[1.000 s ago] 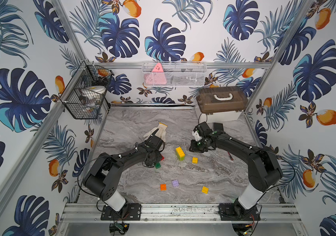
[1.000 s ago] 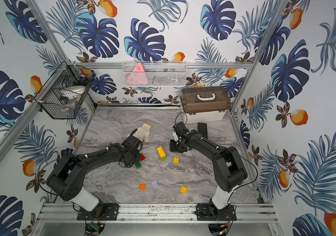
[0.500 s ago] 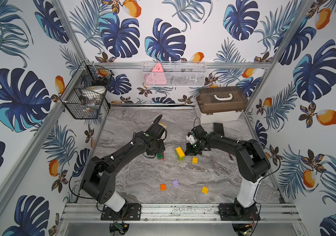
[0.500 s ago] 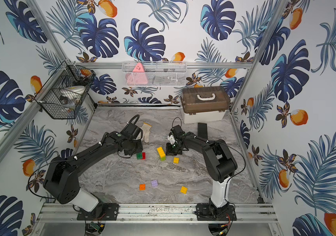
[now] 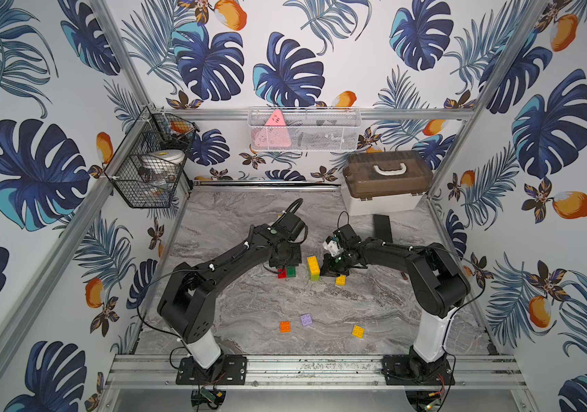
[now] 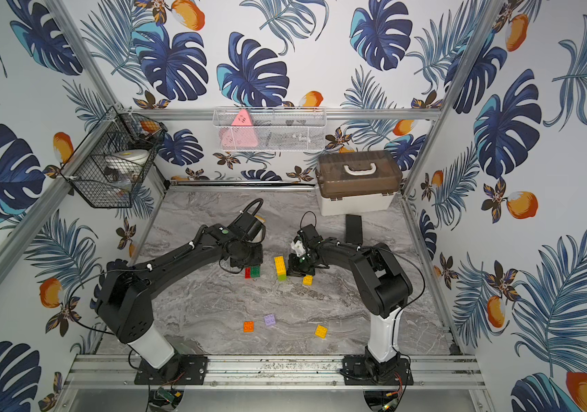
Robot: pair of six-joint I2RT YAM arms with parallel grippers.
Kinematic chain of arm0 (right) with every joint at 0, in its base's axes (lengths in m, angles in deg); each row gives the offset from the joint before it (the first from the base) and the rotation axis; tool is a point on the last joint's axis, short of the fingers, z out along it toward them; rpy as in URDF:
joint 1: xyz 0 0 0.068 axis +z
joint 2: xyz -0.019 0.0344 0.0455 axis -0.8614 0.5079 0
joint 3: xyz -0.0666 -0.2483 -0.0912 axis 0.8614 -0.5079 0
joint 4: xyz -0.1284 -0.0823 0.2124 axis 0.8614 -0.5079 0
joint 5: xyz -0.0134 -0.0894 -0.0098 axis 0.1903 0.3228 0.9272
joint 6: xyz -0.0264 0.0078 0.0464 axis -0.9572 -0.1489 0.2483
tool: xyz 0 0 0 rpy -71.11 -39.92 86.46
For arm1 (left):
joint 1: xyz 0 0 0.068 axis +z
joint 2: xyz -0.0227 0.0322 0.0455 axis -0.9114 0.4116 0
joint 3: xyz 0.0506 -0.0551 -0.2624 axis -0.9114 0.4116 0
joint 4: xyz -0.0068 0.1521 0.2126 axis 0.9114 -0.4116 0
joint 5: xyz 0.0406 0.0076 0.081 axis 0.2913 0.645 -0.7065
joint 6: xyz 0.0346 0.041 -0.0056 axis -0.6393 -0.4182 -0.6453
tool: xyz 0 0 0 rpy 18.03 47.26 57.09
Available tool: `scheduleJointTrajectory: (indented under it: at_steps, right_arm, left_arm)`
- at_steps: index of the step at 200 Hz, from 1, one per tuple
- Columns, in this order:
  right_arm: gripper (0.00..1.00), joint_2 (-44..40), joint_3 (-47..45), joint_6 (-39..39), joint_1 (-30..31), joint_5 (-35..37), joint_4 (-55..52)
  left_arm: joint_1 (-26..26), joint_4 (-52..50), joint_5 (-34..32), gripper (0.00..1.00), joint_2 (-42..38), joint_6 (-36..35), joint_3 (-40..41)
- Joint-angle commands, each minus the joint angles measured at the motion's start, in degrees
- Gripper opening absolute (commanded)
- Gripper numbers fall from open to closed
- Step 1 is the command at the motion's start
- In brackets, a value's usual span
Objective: Assemble the number 1 with lego
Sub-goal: Adjust the lego brick at the center of the board.
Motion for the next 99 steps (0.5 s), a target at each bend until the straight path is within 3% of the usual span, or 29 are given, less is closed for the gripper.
scheduleJointTrajectory:
  at_steps: [1, 47, 99]
  right_arm:
    - [0.0, -0.4, -0.7, 1.9, 0.7, -1.1, 2.7]
    - [0.0, -0.3, -1.5, 2.8, 1.1, -2.7, 5.2]
    - [0.0, -6.9, -3.8, 2.5, -1.8, 3.9, -0.6]
  left_arm:
    - [-1.0, -0.4, -0.1, 0.11, 1.0, -0.8, -1.5]
    - [-3.0, 0.6, -0.1, 0.13, 3.6, -2.1, -5.1]
    - [-4.0, -2.0, -1.2, 0.13, 8.8, -6.1, -11.8]
